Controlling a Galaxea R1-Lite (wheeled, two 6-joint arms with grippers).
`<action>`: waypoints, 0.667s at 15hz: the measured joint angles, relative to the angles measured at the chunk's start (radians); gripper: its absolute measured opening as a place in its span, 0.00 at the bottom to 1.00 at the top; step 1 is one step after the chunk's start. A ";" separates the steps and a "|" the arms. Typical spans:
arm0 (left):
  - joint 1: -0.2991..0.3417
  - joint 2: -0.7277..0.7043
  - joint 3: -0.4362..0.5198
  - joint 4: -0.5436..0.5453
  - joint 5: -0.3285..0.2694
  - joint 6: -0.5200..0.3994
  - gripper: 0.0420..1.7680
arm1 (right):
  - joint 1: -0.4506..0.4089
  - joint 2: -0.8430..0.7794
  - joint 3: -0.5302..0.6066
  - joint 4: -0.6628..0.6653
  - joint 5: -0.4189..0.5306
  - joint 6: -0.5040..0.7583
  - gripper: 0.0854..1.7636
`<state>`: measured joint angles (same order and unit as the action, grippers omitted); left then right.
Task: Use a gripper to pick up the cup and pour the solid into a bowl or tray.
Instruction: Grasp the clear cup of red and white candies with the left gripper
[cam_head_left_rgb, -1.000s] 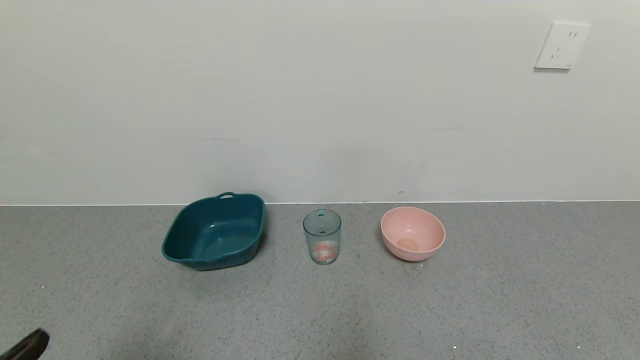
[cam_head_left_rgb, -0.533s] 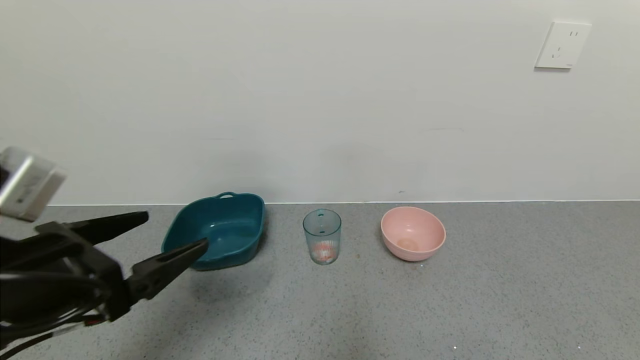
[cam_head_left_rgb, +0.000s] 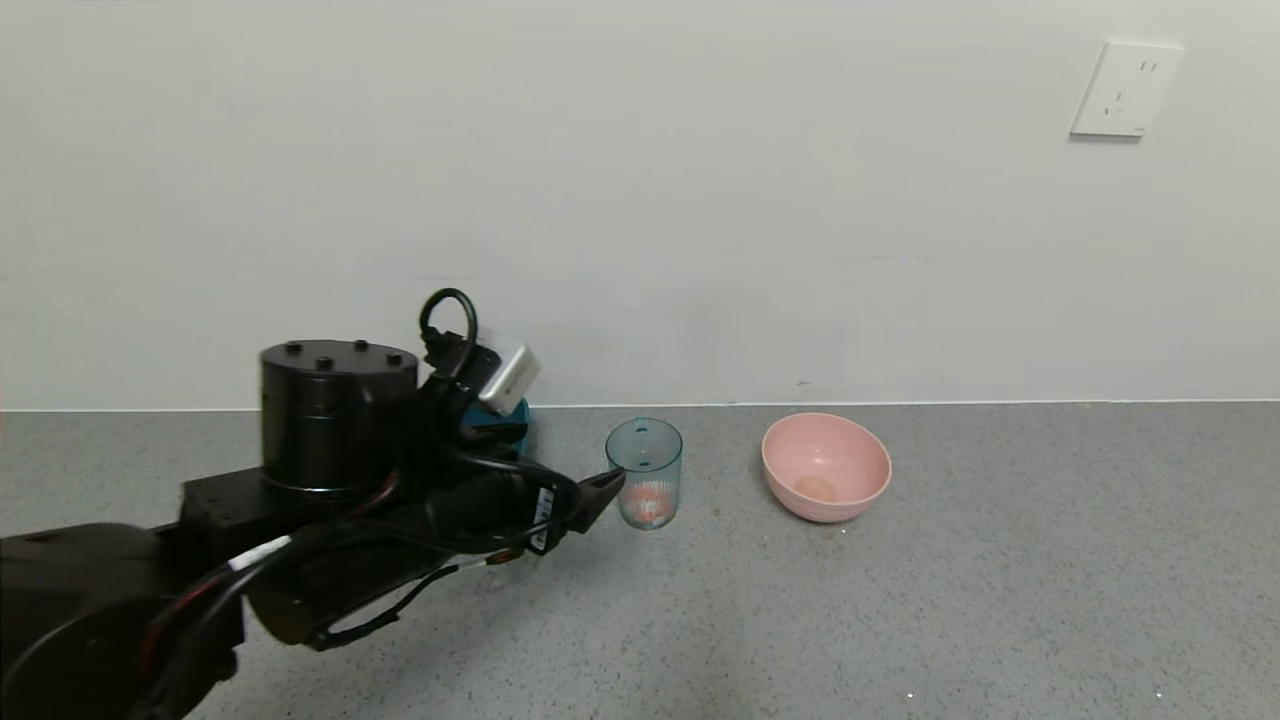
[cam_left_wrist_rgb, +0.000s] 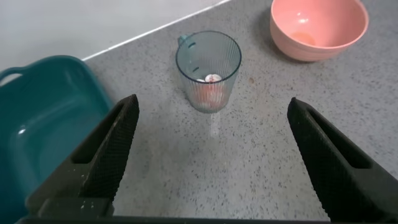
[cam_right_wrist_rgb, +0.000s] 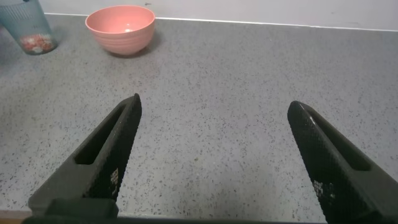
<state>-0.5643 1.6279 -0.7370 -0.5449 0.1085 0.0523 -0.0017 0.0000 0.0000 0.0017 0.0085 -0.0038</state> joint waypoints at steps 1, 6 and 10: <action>-0.004 0.053 -0.024 -0.009 0.003 -0.001 0.97 | 0.000 0.000 0.000 0.000 0.000 0.000 0.97; -0.053 0.251 -0.116 -0.016 0.039 -0.029 0.97 | 0.000 0.000 0.000 0.000 0.000 0.000 0.97; -0.065 0.352 -0.149 -0.018 0.058 -0.063 0.97 | 0.000 0.000 0.000 0.000 0.000 0.000 0.97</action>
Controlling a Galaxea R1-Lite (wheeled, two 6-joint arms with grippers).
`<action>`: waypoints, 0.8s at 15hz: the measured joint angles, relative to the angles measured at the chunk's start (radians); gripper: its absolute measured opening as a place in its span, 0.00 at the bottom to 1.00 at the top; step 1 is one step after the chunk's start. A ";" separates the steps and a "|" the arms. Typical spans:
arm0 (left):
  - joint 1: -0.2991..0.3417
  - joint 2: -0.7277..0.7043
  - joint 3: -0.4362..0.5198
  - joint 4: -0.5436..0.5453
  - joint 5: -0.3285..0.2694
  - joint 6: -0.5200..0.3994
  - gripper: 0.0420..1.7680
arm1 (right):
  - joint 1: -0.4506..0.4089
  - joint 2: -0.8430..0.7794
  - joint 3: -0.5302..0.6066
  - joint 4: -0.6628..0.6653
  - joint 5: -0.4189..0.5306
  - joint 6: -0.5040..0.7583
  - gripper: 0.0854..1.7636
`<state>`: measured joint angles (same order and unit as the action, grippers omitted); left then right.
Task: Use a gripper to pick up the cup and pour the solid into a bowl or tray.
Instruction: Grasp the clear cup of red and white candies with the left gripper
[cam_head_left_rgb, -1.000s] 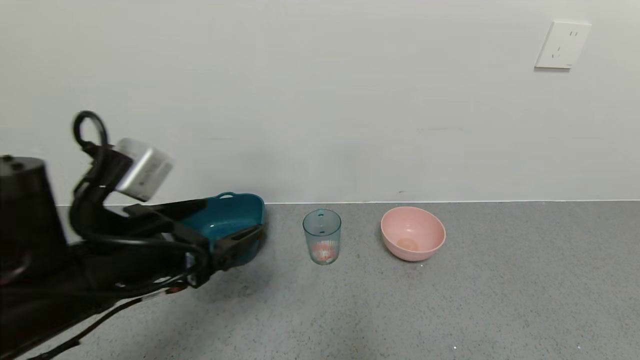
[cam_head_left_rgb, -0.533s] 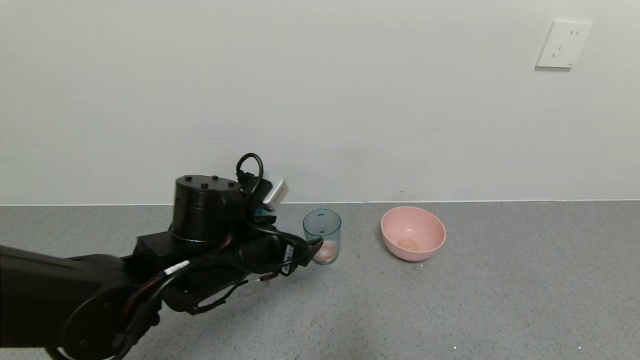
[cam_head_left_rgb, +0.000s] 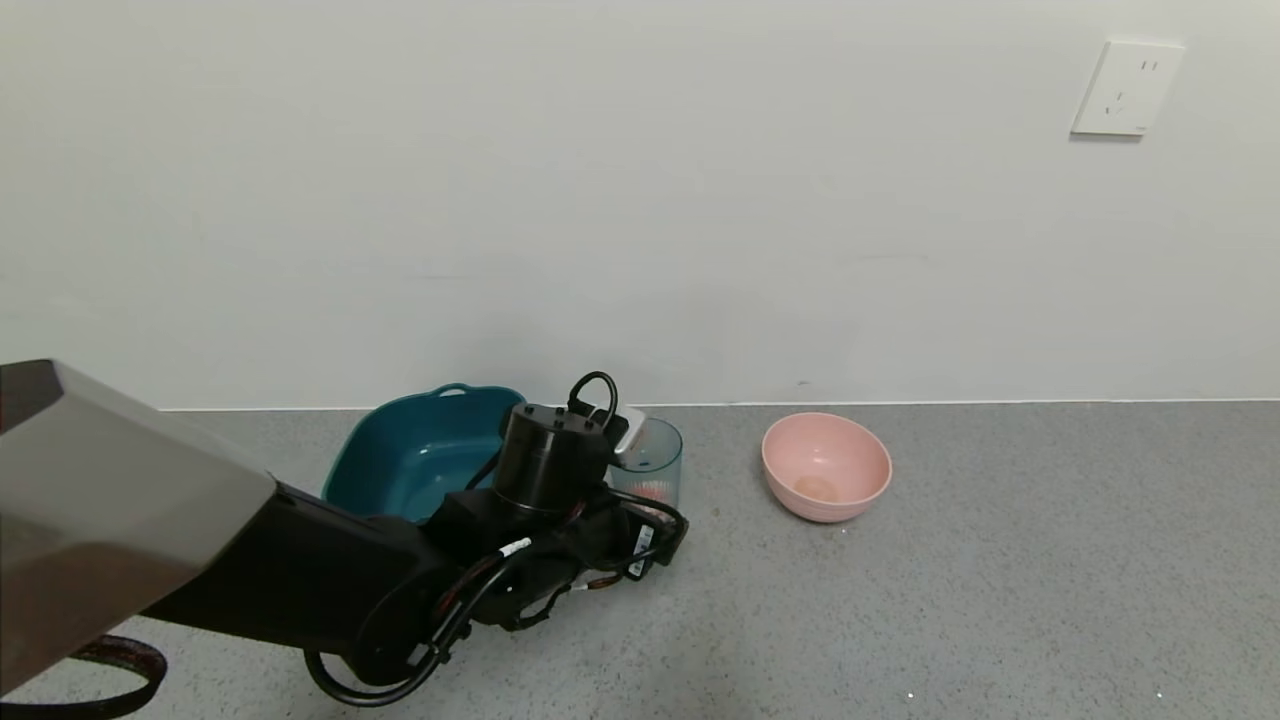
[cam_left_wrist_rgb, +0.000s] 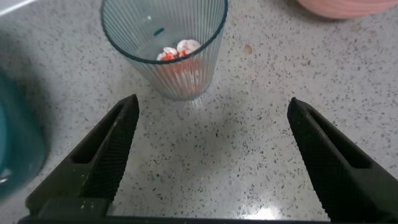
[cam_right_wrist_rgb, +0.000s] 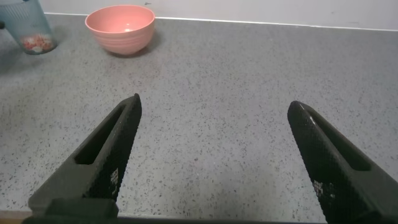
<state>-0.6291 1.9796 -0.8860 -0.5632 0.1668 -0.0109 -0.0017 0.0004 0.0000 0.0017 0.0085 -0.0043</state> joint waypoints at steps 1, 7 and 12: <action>0.001 0.019 -0.012 -0.001 0.001 -0.002 0.97 | 0.000 0.000 0.000 0.000 0.000 0.000 0.97; 0.028 0.135 -0.139 0.003 0.007 0.002 0.97 | 0.000 0.000 0.000 0.000 0.000 0.000 0.97; 0.071 0.226 -0.254 0.015 0.005 0.011 0.97 | 0.000 0.000 0.000 0.000 0.000 0.000 0.97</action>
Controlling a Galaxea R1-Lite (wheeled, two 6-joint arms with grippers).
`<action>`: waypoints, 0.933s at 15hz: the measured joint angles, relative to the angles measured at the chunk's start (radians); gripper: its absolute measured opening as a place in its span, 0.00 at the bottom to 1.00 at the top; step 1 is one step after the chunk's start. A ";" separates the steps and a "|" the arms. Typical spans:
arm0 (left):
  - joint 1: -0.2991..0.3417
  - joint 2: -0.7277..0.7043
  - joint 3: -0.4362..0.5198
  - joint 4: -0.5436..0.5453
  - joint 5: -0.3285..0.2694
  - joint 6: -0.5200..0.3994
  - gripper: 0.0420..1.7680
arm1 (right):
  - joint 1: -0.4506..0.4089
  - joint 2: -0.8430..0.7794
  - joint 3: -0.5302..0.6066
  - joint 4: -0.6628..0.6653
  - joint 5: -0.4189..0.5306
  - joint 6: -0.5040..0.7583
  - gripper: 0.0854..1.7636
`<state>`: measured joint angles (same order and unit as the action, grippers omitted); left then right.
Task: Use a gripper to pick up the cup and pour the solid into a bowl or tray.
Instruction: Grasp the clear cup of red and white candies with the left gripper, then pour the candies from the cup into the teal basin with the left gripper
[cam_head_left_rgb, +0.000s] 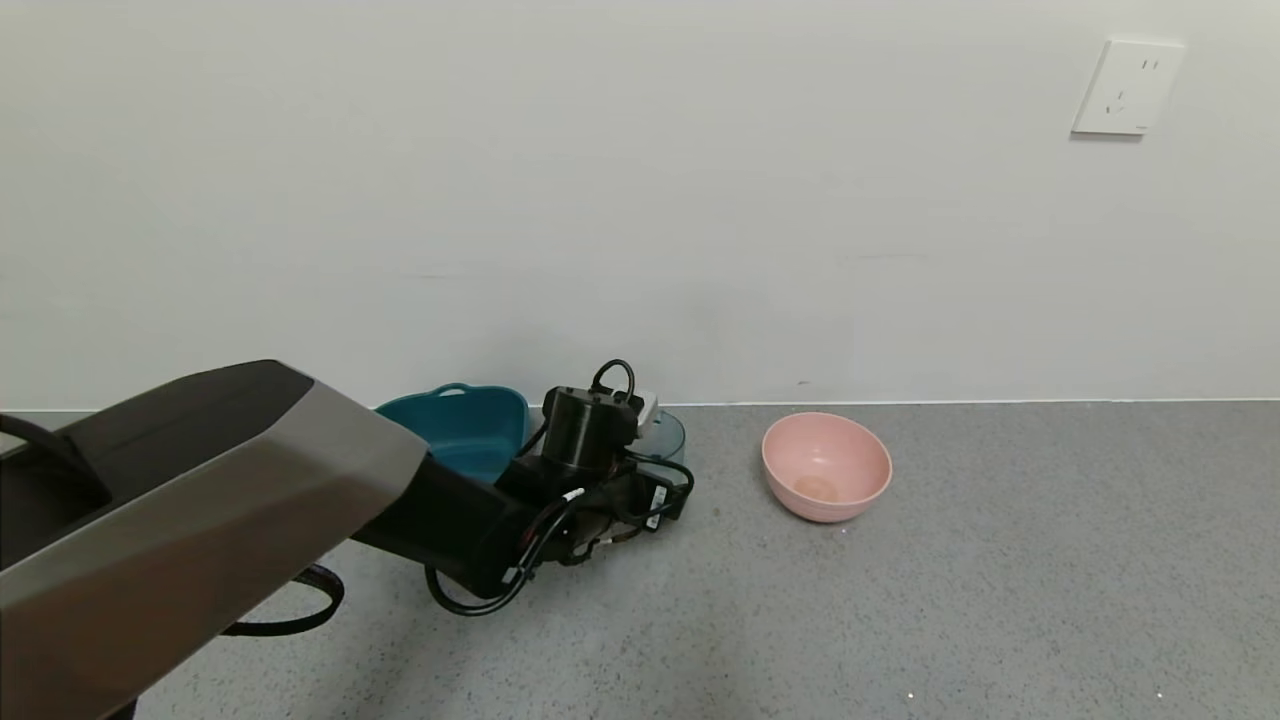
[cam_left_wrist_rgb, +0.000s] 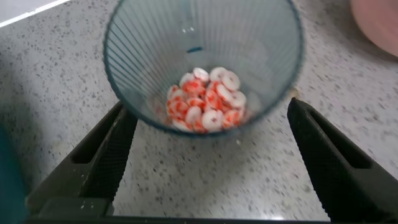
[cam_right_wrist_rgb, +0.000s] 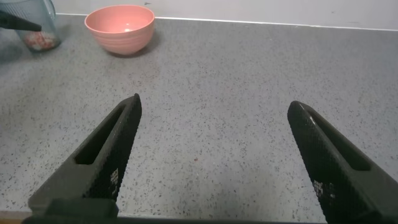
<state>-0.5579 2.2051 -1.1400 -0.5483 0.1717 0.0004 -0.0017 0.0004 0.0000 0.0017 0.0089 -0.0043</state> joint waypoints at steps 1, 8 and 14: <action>0.008 0.016 -0.021 0.007 0.000 0.000 0.97 | 0.000 0.000 0.000 0.000 0.000 0.000 0.97; 0.024 0.110 -0.113 0.014 -0.012 0.004 0.97 | 0.000 0.000 0.000 0.000 0.000 0.000 0.97; 0.022 0.125 -0.131 0.012 -0.017 0.003 0.77 | 0.000 0.000 0.000 0.000 0.000 0.000 0.97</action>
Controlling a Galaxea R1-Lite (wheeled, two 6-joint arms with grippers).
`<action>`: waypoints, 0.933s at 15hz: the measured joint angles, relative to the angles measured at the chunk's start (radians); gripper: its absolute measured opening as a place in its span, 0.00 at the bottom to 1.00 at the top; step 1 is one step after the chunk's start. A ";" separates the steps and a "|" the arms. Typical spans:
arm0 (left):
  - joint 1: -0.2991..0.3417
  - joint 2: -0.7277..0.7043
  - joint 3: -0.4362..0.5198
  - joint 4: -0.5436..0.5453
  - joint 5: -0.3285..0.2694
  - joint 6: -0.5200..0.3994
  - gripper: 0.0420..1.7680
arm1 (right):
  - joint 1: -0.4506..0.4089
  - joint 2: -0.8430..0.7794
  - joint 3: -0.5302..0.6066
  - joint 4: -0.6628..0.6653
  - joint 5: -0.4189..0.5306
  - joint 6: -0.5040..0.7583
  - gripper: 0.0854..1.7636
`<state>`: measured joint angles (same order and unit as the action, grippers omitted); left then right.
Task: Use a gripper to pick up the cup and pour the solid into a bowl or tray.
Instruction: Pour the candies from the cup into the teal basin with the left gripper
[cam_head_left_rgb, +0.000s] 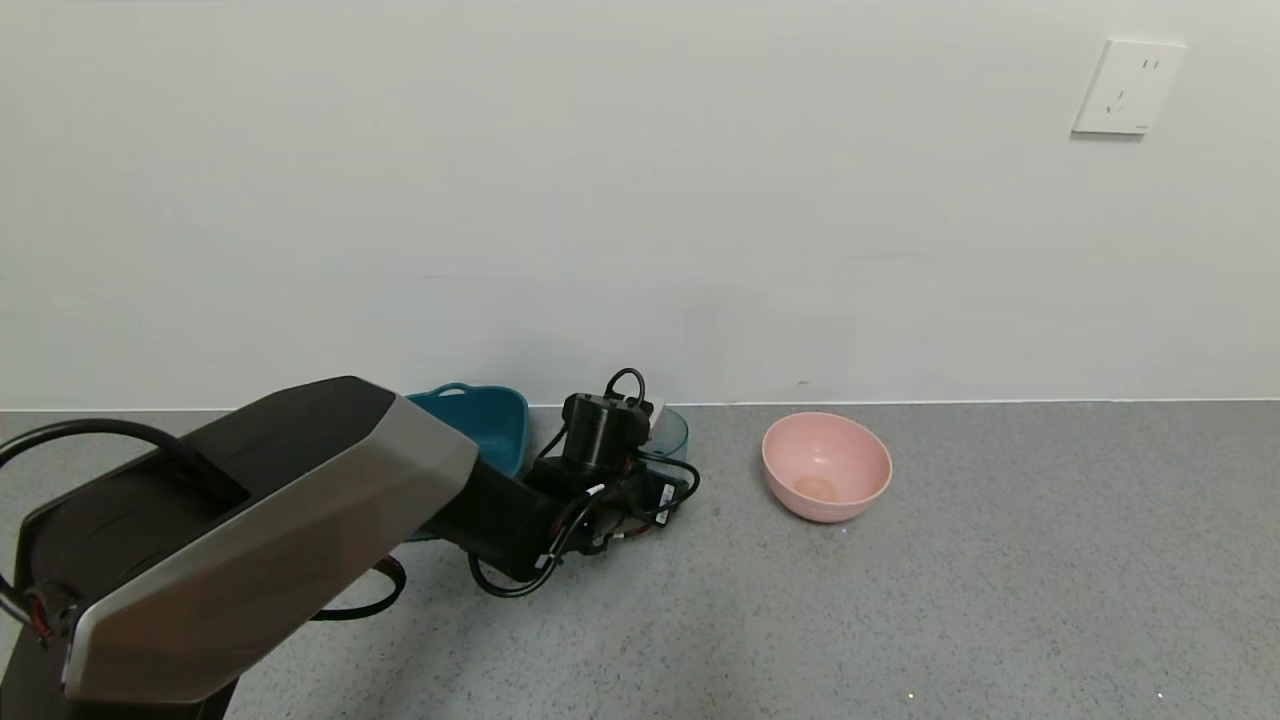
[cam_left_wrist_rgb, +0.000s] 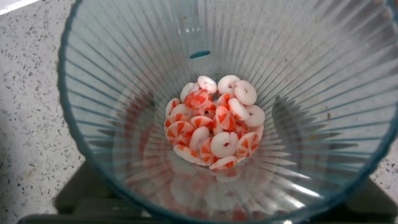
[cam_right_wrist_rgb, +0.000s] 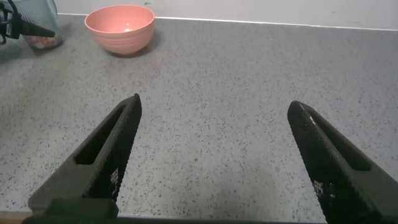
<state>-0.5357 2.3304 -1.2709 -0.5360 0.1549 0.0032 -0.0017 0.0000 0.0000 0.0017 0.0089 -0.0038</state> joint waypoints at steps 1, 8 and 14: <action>0.000 0.001 0.000 0.000 0.001 0.000 0.73 | 0.000 0.000 0.000 0.000 0.000 0.000 0.97; 0.005 -0.051 0.014 0.054 0.008 0.002 0.71 | 0.000 0.000 0.000 0.000 0.000 0.000 0.97; 0.025 -0.208 0.000 0.184 0.011 0.074 0.71 | 0.000 0.000 0.000 0.000 0.000 0.000 0.97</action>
<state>-0.5104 2.1221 -1.2704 -0.3515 0.1657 0.0772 -0.0013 0.0004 0.0000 0.0017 0.0089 -0.0043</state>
